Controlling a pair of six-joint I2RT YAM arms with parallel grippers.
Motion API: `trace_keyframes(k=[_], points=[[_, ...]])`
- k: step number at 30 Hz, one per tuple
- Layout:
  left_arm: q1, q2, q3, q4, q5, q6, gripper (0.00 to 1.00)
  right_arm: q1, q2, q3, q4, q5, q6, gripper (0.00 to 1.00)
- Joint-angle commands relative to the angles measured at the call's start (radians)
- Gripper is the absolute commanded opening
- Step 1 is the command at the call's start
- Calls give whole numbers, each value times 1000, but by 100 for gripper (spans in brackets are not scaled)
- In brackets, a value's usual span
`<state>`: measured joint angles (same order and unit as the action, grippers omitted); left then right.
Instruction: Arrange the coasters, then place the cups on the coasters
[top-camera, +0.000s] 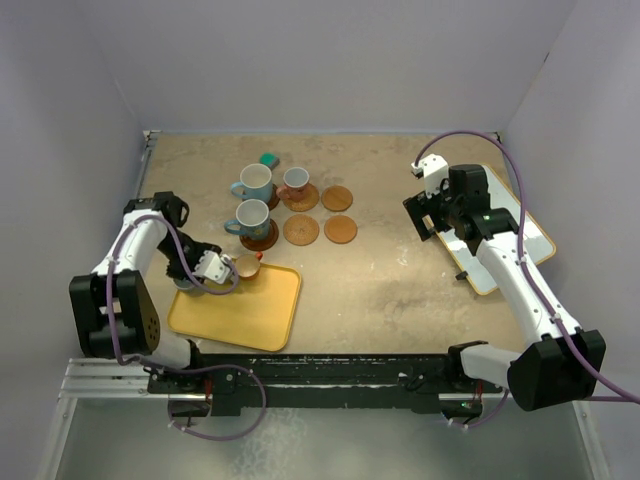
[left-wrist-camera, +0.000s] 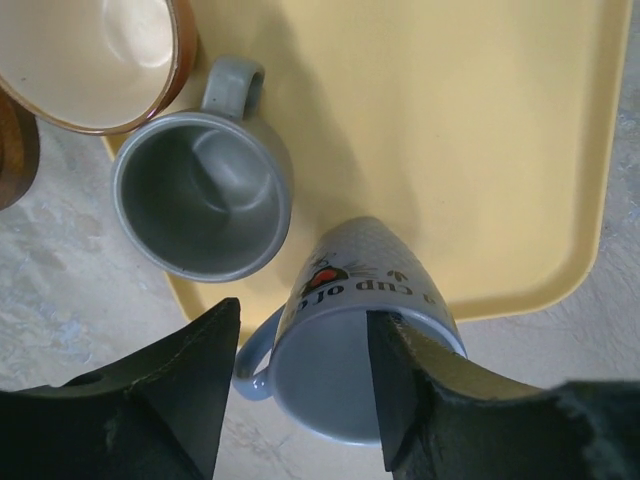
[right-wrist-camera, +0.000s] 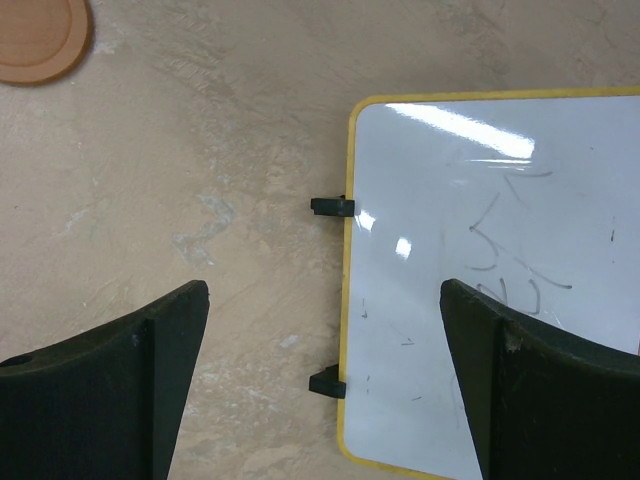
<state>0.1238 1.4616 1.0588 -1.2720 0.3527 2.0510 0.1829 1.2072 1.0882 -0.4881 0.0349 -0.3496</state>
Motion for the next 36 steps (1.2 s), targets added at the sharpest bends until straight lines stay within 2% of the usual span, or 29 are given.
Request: trace_keyframes(k=[1,14,21,26,36], points=[[-21,31,41,-26,-15,67,49,0,4,32,-9,3,-5,100],[-32,75,70,-90,-86,-59,23,0,15,35,-13,2,-5,100],[-32,37,59,-99,-103,-125,14,0,17,35,-14,0,-5,100],[-32,9,46,-99,-148,-190,4,0,19,37,-16,-1,-5,100],[-32,-71,98,-108,-209,-359,3,0,20,37,-17,-2,-5,100]])
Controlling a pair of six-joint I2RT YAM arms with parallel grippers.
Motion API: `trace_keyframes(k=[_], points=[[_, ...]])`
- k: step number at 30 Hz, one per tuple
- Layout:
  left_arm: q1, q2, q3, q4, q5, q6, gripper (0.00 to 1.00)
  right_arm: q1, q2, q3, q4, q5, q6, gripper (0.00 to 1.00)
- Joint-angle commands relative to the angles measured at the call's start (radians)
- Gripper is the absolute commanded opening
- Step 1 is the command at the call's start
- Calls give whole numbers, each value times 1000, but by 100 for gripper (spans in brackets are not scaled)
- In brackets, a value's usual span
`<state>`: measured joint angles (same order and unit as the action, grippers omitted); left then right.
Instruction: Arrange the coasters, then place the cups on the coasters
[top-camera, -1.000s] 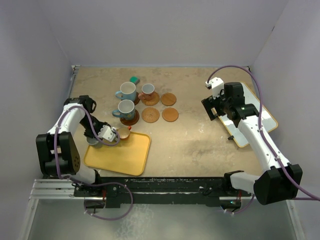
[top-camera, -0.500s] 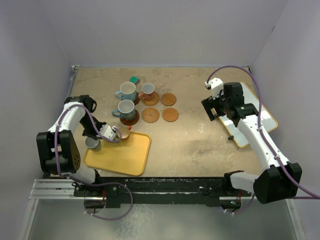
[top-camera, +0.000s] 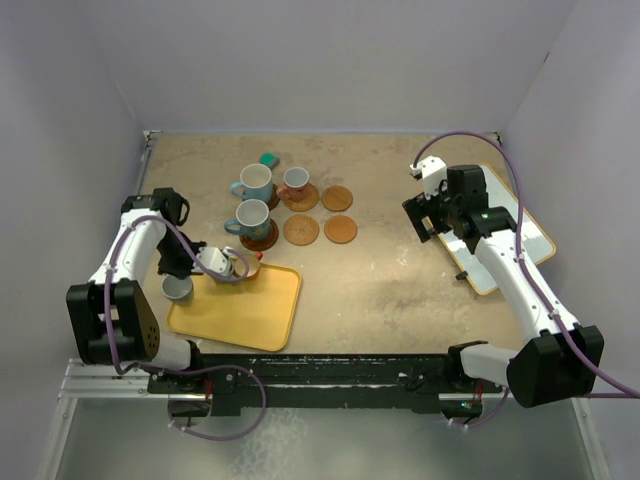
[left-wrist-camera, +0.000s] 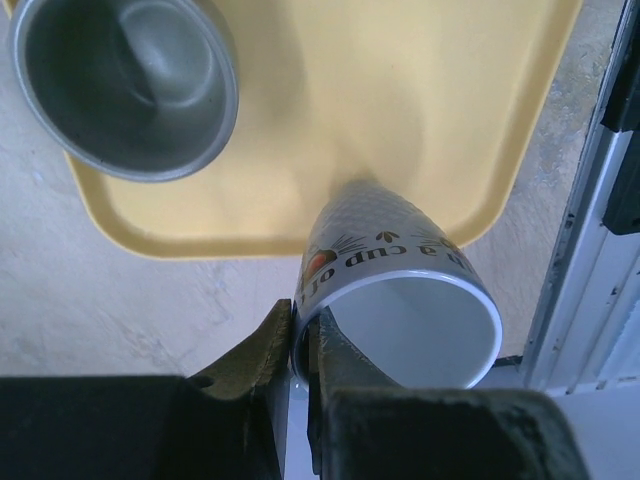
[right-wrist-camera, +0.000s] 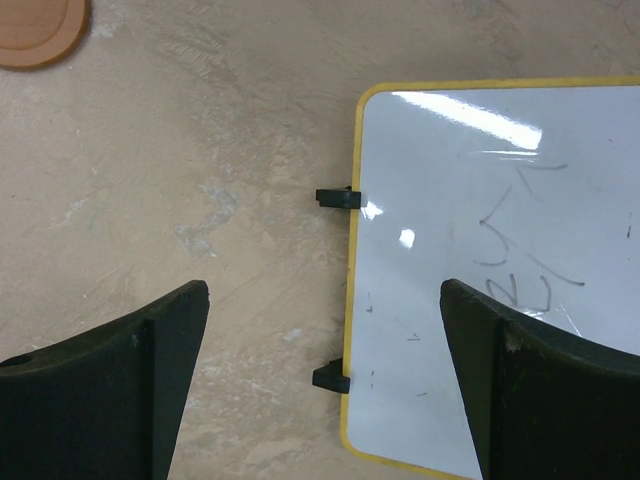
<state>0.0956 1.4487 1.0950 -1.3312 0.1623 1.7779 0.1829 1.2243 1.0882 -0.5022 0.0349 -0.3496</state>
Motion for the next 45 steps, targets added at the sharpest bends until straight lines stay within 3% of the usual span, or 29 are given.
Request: trace_keyframes(k=[1,8,15,20,30,39,45], points=[[-4,-63,74,-56,-17,-102,3,0,2,37,-2,-3,-6,100],[-3,-94,229,-118,56,-217,3,0,0,38,-4,-6,-5,100],[-7,-113,383,-140,279,-351,3,0,-3,39,-7,-10,-4,100],[-53,-119,464,-27,389,-628,3,0,-3,40,-9,-12,-5,100],[-208,-51,557,252,393,-1147,3,0,-2,42,-10,-15,-5,100],[-364,90,606,420,188,-1460,3,0,-2,41,-13,-12,-6,100],[-416,206,684,431,136,-1532,3,0,1,41,-12,-9,-8,100]])
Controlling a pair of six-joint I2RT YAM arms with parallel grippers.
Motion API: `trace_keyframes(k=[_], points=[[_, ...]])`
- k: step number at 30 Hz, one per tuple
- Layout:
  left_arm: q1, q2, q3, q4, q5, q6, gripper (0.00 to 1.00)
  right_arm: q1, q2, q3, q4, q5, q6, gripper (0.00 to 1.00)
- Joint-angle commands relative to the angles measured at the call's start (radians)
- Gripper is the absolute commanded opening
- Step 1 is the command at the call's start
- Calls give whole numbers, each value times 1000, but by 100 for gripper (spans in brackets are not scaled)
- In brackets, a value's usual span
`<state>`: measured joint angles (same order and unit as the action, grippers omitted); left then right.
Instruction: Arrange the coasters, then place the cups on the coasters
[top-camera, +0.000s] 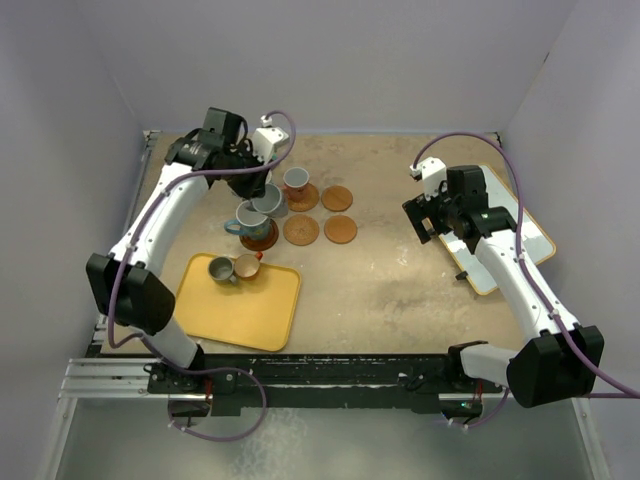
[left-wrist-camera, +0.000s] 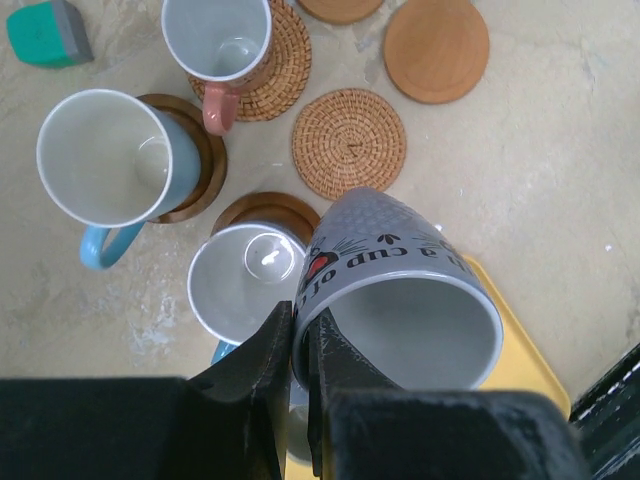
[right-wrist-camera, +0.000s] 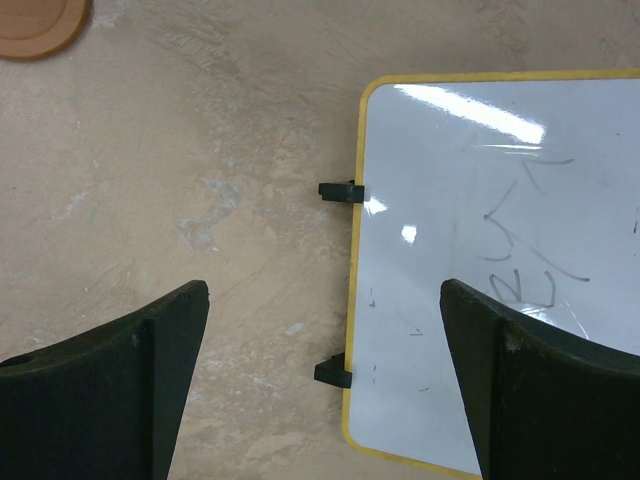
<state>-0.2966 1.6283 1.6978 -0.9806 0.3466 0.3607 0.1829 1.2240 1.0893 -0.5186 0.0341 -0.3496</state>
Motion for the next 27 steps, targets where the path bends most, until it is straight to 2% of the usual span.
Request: trace_keyframes(k=[1,11,27], points=[[-36,41,92,85,-57,-123,3,0,1,40,4,-8,-8,100],[-103,192,168,119,-124,-196,3,0,5,40,5,-7,-8,100],[-131,358,143,191,-137,-315,3,0,2,40,3,-8,-8,100]])
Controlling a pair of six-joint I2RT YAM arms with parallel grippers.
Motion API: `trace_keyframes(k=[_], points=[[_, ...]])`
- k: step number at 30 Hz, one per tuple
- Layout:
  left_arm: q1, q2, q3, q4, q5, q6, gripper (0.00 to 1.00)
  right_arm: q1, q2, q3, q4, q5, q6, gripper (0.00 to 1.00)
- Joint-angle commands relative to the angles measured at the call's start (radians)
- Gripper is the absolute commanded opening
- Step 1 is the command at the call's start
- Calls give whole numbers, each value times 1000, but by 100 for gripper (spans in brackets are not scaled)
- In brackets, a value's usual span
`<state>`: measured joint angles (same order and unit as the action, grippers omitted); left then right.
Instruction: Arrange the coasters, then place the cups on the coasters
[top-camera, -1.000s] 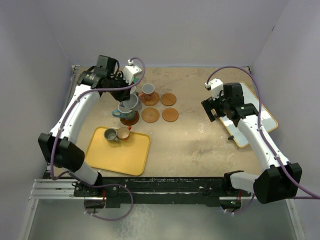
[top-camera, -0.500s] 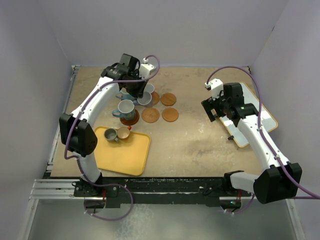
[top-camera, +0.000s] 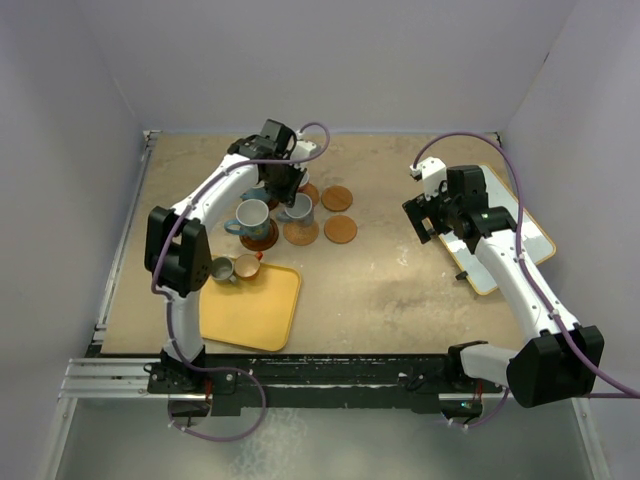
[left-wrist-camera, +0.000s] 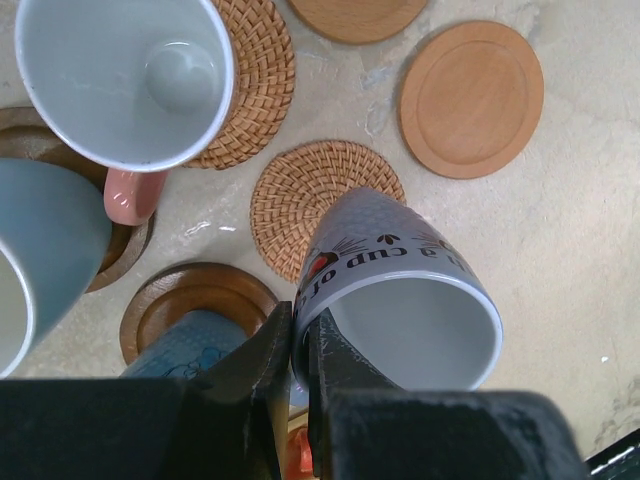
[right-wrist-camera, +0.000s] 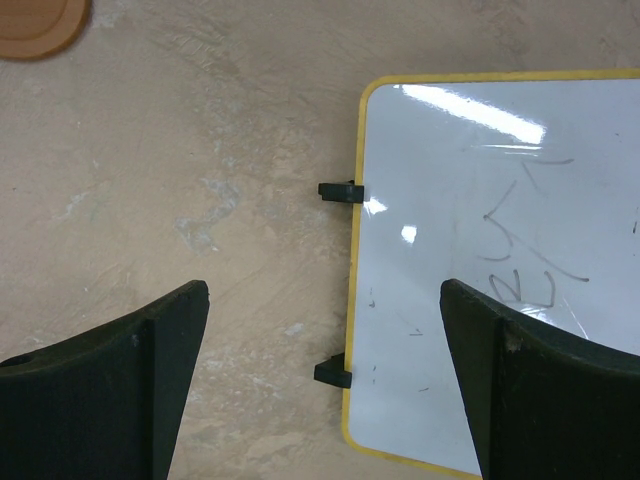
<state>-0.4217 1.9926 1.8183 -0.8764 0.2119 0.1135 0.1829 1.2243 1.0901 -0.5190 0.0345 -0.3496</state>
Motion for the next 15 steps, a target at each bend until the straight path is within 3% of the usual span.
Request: trace_keyframes(k=[1,15], points=[[-8,1,22,93,-6,-77,3,0,1,39,4,-8,-8,100],[-20,100,63,39,-106,-94,3,0,1,39,1,-12,-11,100]])
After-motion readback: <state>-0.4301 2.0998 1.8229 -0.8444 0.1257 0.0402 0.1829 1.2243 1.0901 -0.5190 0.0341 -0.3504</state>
